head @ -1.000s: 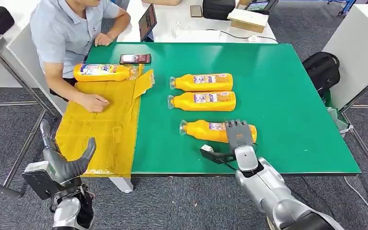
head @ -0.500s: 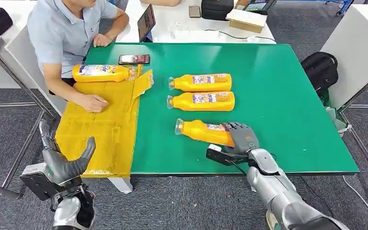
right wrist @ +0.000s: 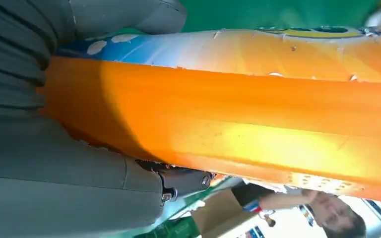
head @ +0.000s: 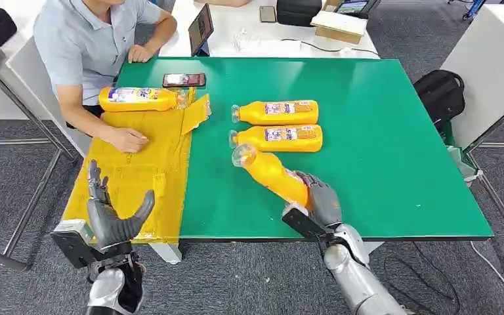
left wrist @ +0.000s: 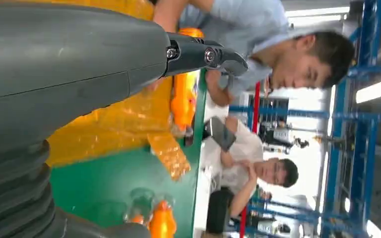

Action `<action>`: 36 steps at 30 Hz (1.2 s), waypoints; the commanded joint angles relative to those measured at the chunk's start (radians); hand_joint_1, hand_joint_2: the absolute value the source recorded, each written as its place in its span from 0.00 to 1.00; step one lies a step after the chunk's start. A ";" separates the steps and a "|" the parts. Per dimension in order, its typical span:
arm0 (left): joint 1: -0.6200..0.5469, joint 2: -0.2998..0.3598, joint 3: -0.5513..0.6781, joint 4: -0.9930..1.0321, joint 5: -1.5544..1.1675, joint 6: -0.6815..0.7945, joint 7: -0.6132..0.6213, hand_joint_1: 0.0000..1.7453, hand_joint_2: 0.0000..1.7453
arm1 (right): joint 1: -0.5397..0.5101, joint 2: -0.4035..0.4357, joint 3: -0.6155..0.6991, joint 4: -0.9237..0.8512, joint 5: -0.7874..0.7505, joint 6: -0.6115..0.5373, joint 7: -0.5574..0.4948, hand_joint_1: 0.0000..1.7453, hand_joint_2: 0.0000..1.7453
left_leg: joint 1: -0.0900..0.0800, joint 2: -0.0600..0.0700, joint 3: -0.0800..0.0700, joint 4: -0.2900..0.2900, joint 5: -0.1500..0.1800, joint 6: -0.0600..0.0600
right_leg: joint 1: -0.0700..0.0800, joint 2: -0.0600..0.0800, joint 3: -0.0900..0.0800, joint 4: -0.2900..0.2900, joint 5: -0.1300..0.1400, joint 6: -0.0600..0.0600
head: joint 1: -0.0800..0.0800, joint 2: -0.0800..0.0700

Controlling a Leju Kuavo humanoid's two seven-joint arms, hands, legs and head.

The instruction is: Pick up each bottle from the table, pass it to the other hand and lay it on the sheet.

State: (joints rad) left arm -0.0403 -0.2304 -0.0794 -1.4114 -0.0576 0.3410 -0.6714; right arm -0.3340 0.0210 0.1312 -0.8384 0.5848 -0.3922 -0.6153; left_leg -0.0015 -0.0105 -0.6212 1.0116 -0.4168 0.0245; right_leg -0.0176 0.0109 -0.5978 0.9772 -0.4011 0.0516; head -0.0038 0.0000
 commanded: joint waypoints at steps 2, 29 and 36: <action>-0.007 0.084 -0.161 0.088 -0.209 -0.034 -0.004 0.00 1.00 | 0.028 0.057 -0.028 -0.145 -0.100 0.038 -0.065 1.00 1.00 | 0.000 0.000 0.002 -0.001 -0.001 -0.001 | 0.000 -0.001 0.002 0.000 -0.001 -0.002 | 0.000 0.000; -0.034 0.029 -0.328 0.010 0.185 -0.342 0.111 0.00 1.00 | -0.023 0.198 0.433 0.071 -0.208 -0.214 -0.083 0.98 1.00 | 0.002 0.002 -0.001 0.000 -0.002 -0.001 | 0.002 0.001 -0.002 0.000 -0.001 -0.002 | 0.000 0.000; -0.015 0.035 -0.340 -0.016 0.193 -0.354 0.103 0.00 1.00 | -0.027 0.205 0.444 0.122 -0.207 -0.203 -0.083 0.94 1.00 | 0.002 0.000 -0.001 -0.001 -0.001 -0.002 | 0.001 0.000 -0.001 0.000 -0.002 -0.002 | 0.000 0.000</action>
State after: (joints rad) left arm -0.0542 -0.2266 -0.3815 -1.4118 0.1282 -0.0034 -0.5638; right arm -0.2992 0.2216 0.5146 -0.8758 0.3807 -0.5974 -0.6985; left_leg -0.0002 -0.0113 -0.6261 1.0115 -0.4167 0.0240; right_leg -0.0170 0.0107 -0.6024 0.9776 -0.4016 0.0513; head -0.0038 0.0000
